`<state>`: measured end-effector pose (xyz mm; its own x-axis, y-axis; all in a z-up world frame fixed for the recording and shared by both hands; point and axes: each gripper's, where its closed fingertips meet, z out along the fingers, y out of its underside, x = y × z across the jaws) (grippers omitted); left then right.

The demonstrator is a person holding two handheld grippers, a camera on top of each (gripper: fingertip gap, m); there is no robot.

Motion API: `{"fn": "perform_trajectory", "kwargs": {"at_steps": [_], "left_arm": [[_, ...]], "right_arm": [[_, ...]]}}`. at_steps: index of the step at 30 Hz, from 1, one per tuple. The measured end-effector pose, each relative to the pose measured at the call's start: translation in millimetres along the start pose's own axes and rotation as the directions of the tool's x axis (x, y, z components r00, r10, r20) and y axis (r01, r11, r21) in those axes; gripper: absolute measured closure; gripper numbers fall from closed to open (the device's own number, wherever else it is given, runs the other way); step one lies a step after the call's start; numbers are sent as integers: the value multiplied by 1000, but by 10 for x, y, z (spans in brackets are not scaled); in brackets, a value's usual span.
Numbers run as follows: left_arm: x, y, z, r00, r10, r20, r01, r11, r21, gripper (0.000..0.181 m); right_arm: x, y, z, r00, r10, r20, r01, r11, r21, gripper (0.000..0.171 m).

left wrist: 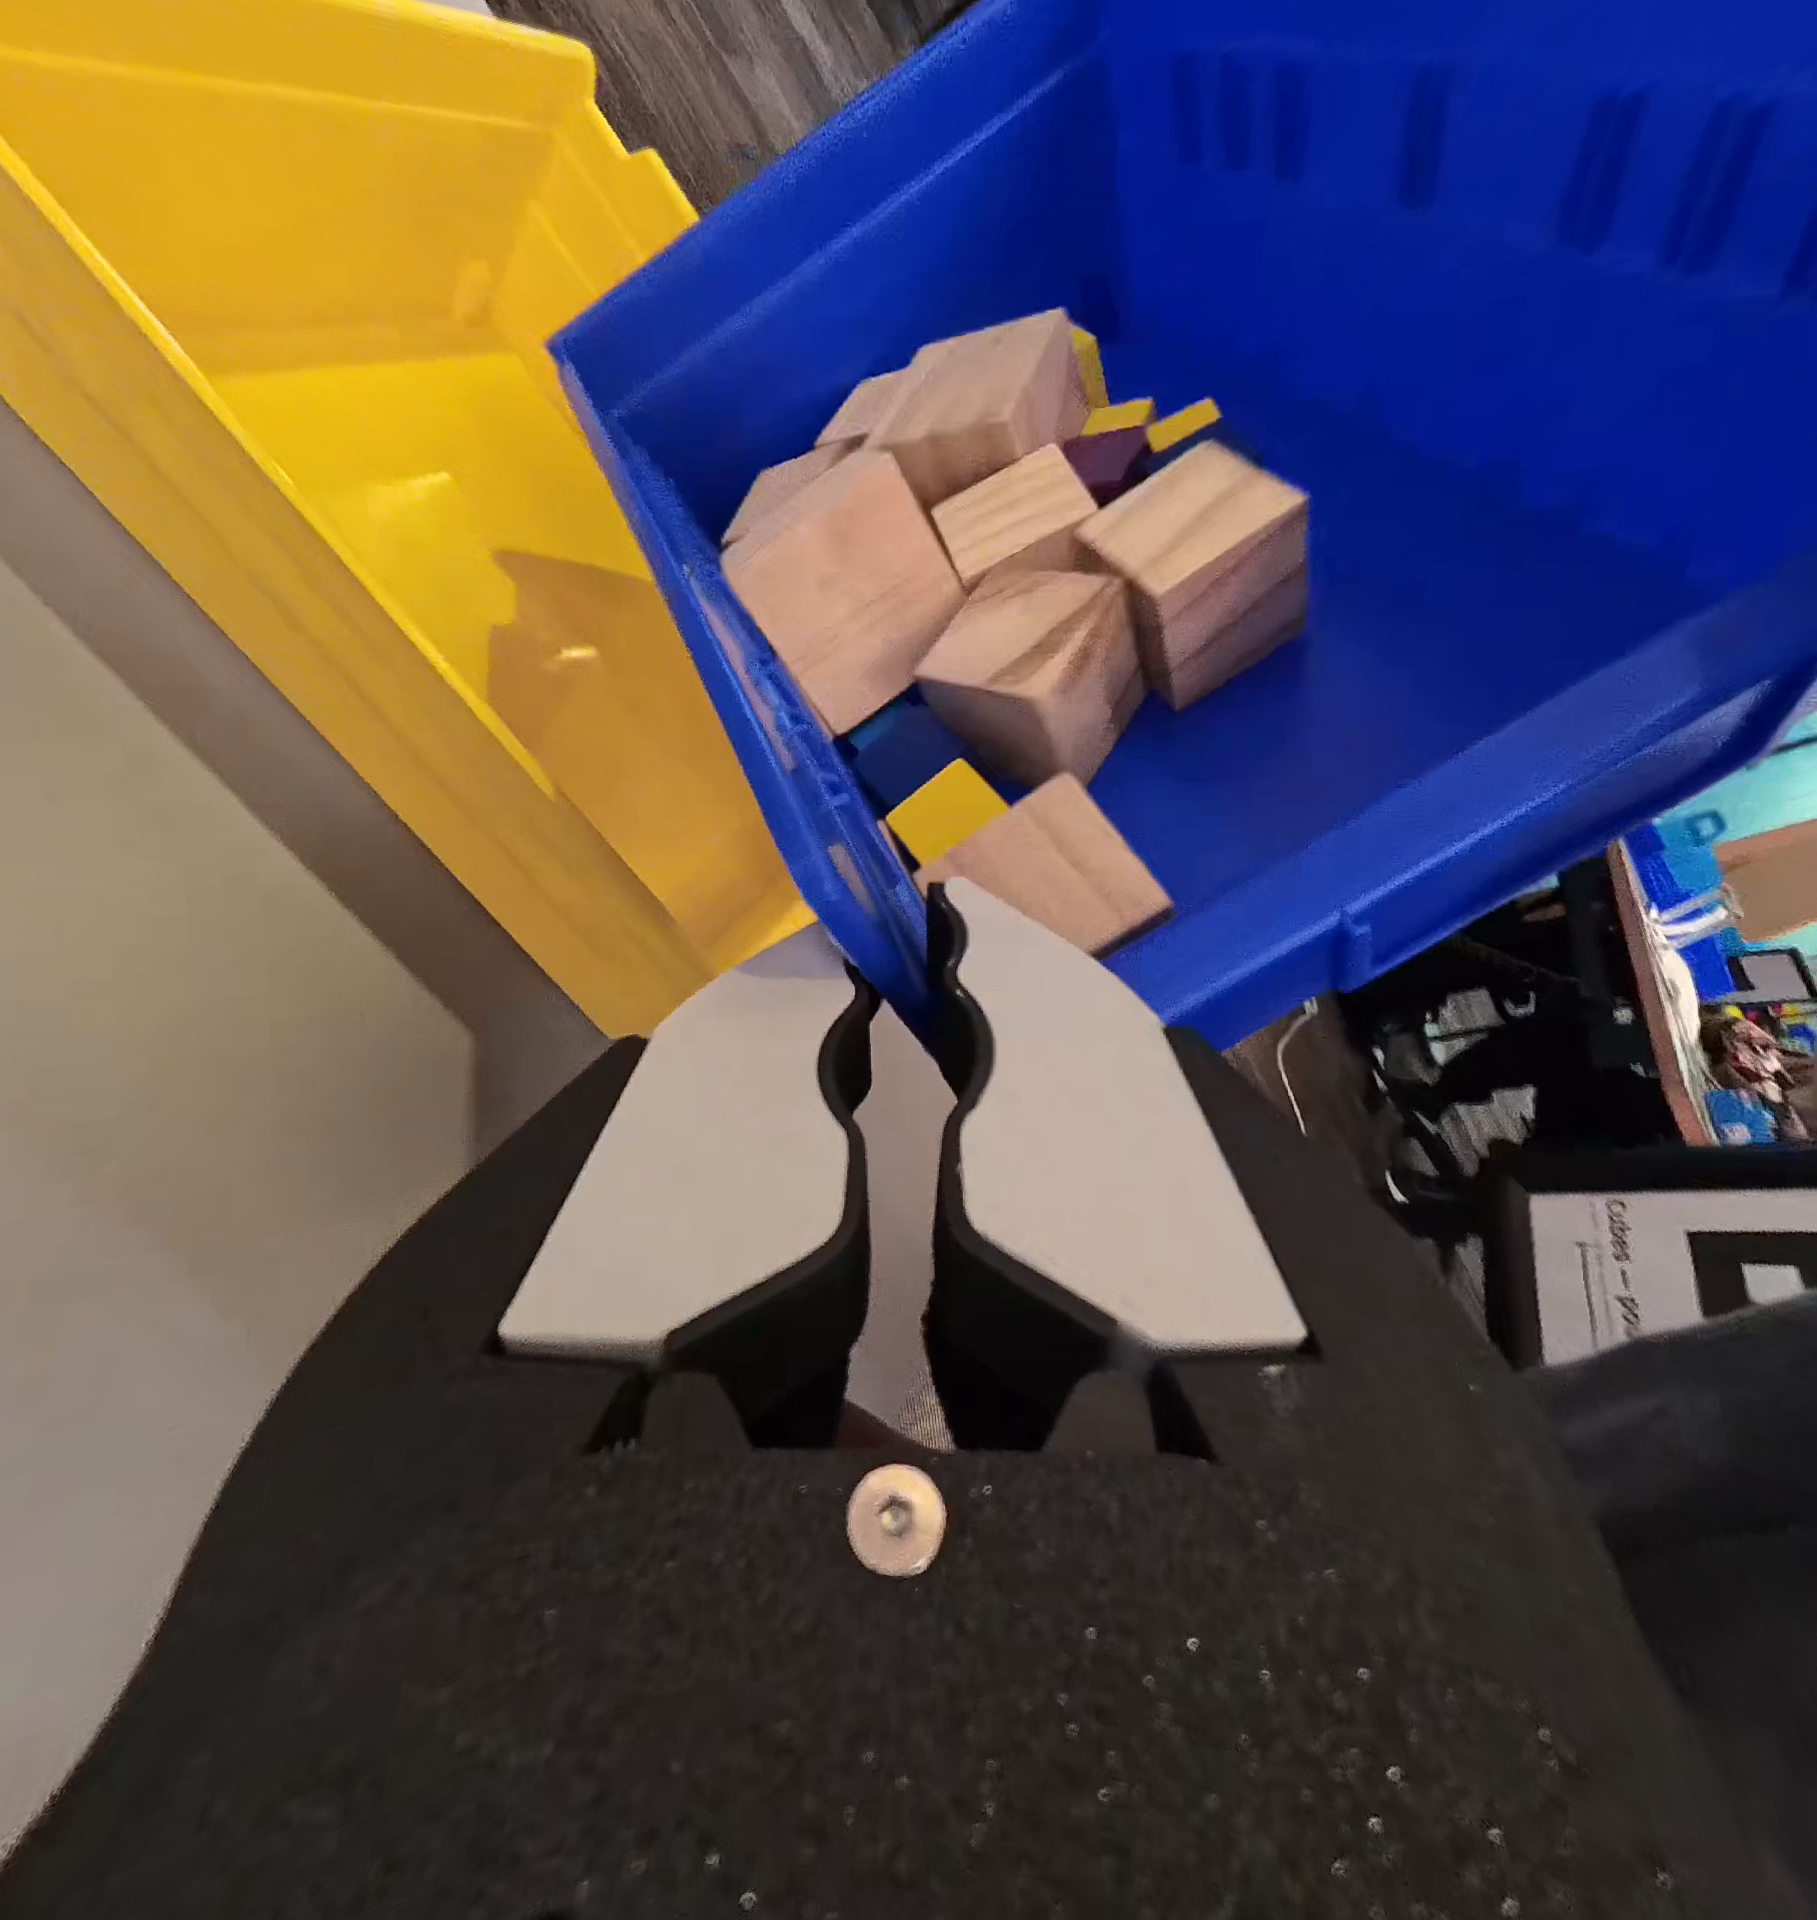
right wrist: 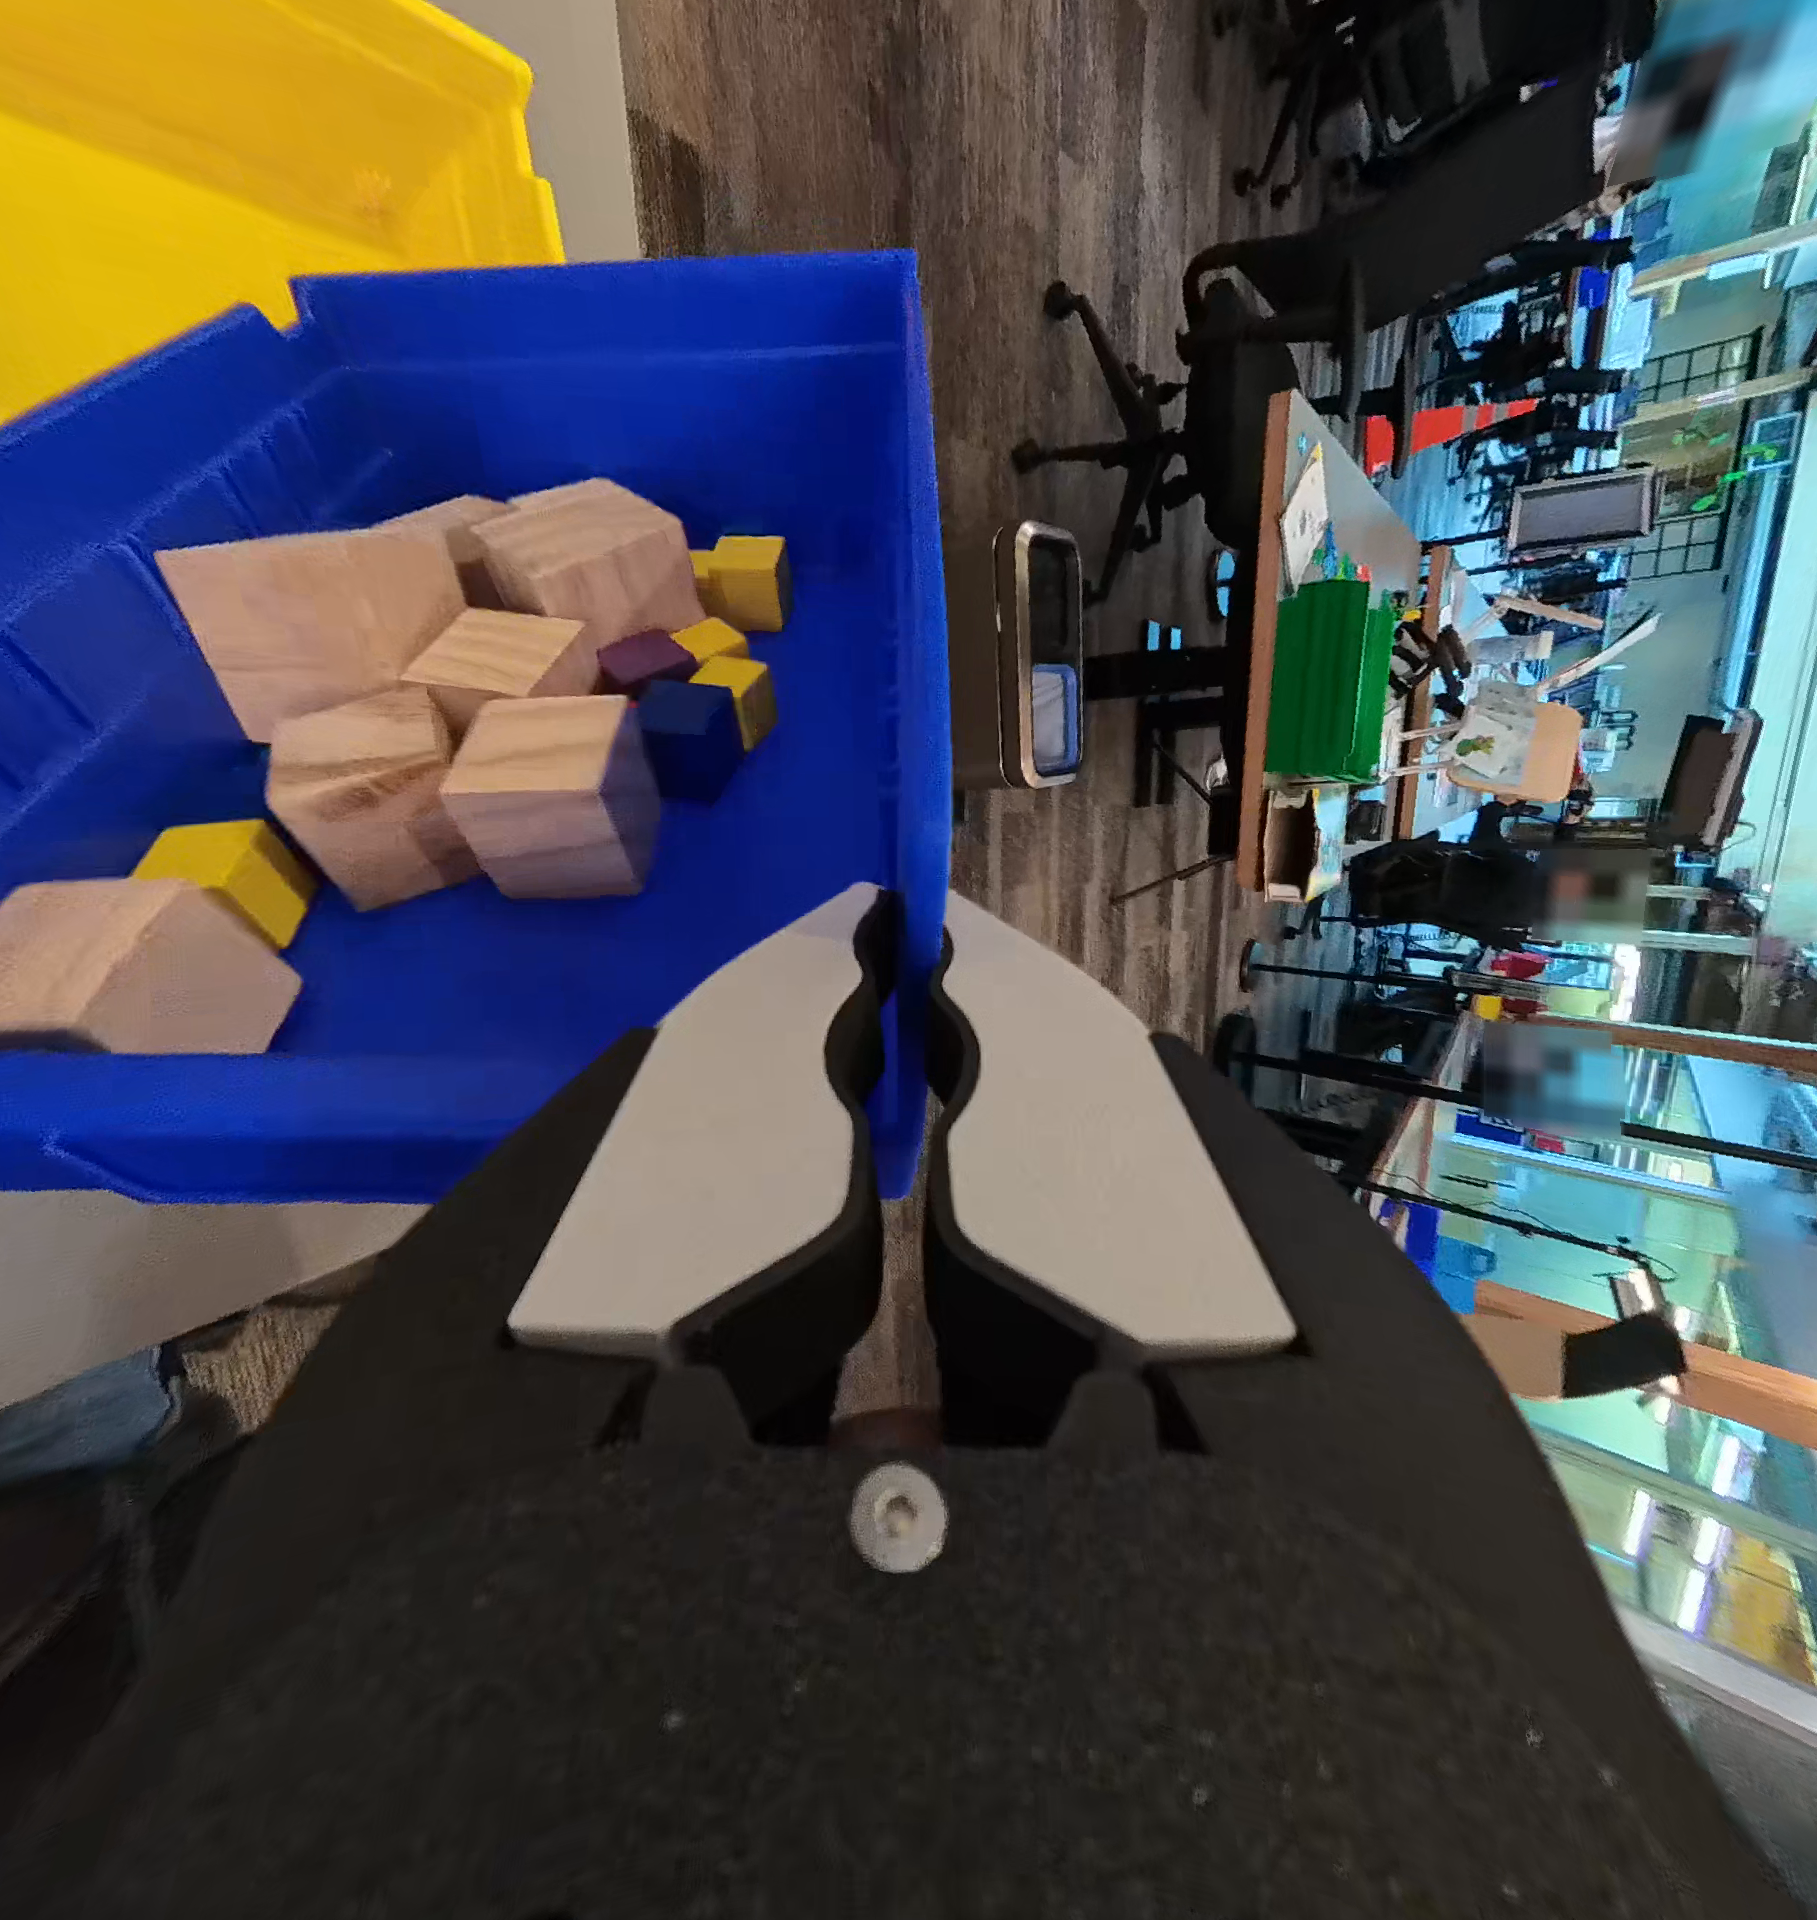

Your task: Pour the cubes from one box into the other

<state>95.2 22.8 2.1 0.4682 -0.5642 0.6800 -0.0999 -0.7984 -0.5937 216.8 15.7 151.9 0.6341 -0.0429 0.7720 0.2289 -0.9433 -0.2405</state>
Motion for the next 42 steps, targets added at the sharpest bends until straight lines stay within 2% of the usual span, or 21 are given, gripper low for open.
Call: {"fn": "perform_trajectory", "kwargs": {"at_steps": [11,21,31,37,42], "left_arm": [[-276,-489,-90,997,-45,-60,29,971,-238,175],[-125,-246,-12,936,-264,-234,178,925,-335,174],[-188,-81,-3,860,-404,-313,260,872,-414,174],[-315,-105,-20,852,-421,-311,272,864,-424,173],[-358,-194,5,848,-421,-322,268,864,-425,172]], "right_arm": [[21,-556,35,976,-215,31,217,953,-211,166],[-51,-926,-100,894,-445,-44,401,842,-361,167],[-315,-1094,15,816,-577,21,495,680,-541,168],[-454,-1232,198,801,-593,84,530,636,-561,168],[-454,-1352,239,792,-605,73,530,624,-575,168]]}}
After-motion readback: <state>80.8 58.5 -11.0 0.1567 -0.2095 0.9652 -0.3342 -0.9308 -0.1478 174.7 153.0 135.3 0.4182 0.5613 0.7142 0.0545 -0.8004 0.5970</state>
